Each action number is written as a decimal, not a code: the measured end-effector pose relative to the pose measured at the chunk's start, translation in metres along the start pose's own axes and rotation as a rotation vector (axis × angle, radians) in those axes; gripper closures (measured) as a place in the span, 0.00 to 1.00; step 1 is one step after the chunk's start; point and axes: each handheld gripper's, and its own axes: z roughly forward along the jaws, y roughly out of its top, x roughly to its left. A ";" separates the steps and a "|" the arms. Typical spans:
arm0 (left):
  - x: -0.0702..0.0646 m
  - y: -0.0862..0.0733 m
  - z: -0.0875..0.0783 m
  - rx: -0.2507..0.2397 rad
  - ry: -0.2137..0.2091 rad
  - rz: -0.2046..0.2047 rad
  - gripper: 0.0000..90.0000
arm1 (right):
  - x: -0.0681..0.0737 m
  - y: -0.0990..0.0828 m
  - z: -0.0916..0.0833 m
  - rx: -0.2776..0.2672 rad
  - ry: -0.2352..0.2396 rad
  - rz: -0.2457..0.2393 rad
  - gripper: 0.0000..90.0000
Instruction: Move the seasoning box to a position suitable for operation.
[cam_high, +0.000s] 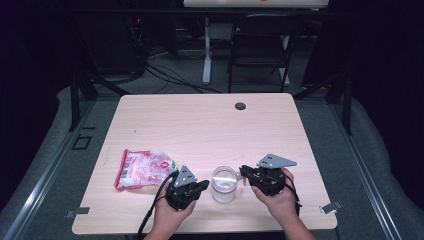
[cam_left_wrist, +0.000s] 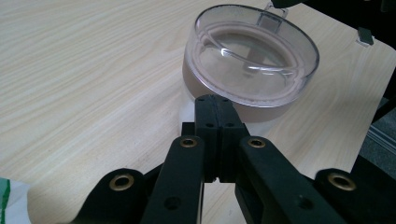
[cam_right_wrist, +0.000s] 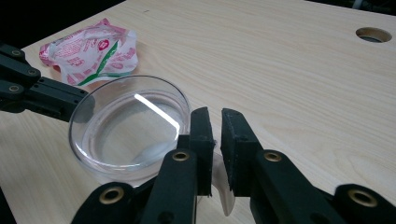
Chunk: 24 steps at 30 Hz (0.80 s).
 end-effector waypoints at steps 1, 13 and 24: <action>0.000 0.000 0.000 0.005 0.000 0.007 1.00 | 0.000 0.000 0.000 -0.002 -0.002 0.001 0.93; -0.003 -0.002 0.004 0.026 -0.011 0.016 1.00 | 0.002 -0.001 0.000 -0.005 -0.003 -0.007 0.92; -0.003 -0.001 0.004 0.015 -0.024 -0.001 1.00 | 0.001 -0.001 0.000 -0.005 0.001 -0.006 0.91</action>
